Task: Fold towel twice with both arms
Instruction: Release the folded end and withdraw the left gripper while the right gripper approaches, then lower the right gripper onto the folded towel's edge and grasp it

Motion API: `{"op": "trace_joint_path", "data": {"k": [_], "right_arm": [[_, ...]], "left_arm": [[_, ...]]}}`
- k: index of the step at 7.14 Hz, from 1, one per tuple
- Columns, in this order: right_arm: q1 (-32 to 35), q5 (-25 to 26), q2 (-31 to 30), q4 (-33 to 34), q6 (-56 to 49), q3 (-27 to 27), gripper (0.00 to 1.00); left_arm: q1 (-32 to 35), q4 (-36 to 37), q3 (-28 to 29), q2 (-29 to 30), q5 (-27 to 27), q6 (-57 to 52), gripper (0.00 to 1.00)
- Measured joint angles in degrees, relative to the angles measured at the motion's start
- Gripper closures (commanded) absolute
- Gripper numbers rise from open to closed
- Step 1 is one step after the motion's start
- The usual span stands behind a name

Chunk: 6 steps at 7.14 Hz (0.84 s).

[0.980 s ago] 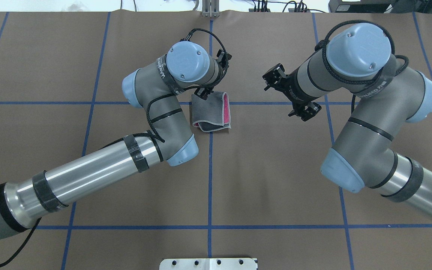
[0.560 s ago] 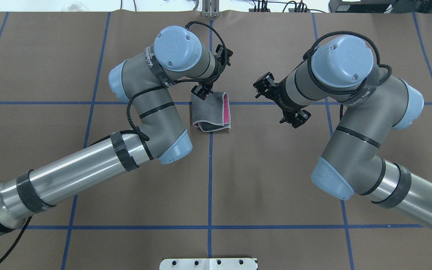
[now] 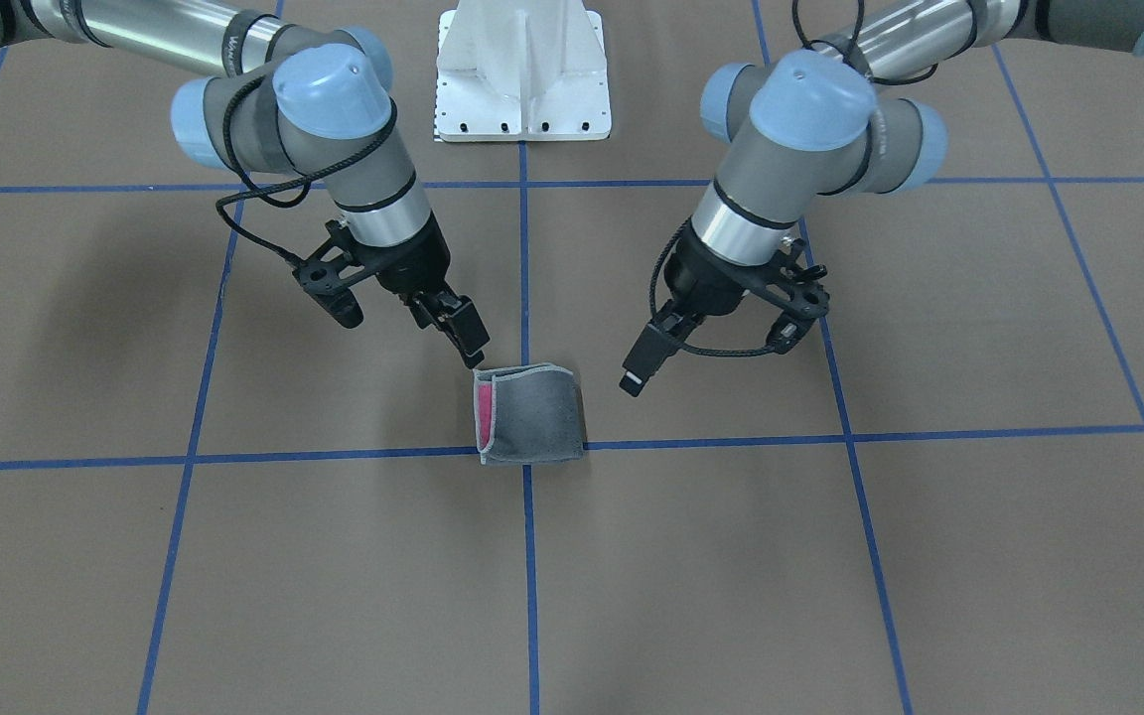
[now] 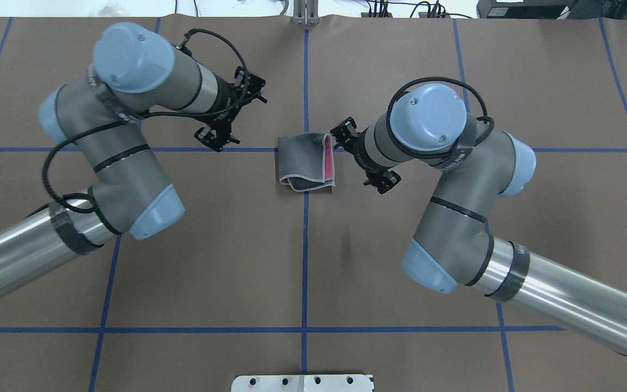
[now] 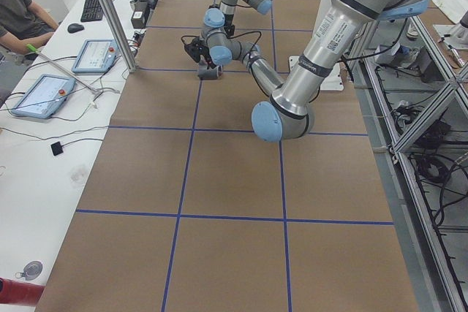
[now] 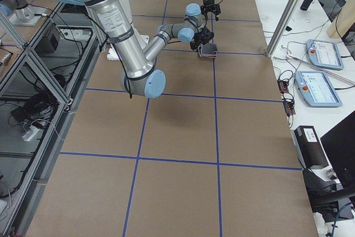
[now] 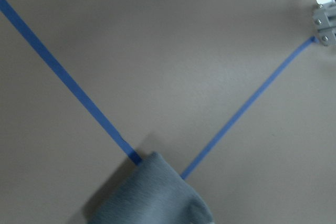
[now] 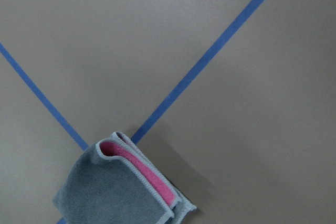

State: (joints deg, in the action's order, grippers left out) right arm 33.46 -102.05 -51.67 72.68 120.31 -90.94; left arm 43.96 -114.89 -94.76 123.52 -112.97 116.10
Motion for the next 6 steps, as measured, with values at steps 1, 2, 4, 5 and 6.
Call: {"op": "trace_joint_path", "data": {"k": [1, 2, 4, 5, 6], "right_arm": [[-0.5, 1.4, 2.6, -2.6, 2.4, 4.2, 0.04], [-0.7, 2.6, 4.4, -5.7, 4.6, 7.9, 0.04], [-1.2, 4.1, 6.2, -10.1, 6.6, 12.9, 0.04], [-1.6, 4.3, 6.3, -10.9, 6.8, 14.0, 0.04], [-1.8, 4.5, 6.2, -11.2, 6.8, 14.5, 0.04]], "left_arm": [[1.0, 0.0, -1.9, -2.4, -1.5, -1.3, 0.0], [1.4, 0.0, -2.6, -3.3, -2.1, -1.8, 0.0], [1.5, 0.0, -2.9, -3.6, -2.4, -2.0, 0.0], [1.5, 0.0, -3.0, -3.6, -2.4, -2.0, 0.0], [1.5, 0.0, -3.0, -3.6, -2.4, -2.0, 0.0]]}}
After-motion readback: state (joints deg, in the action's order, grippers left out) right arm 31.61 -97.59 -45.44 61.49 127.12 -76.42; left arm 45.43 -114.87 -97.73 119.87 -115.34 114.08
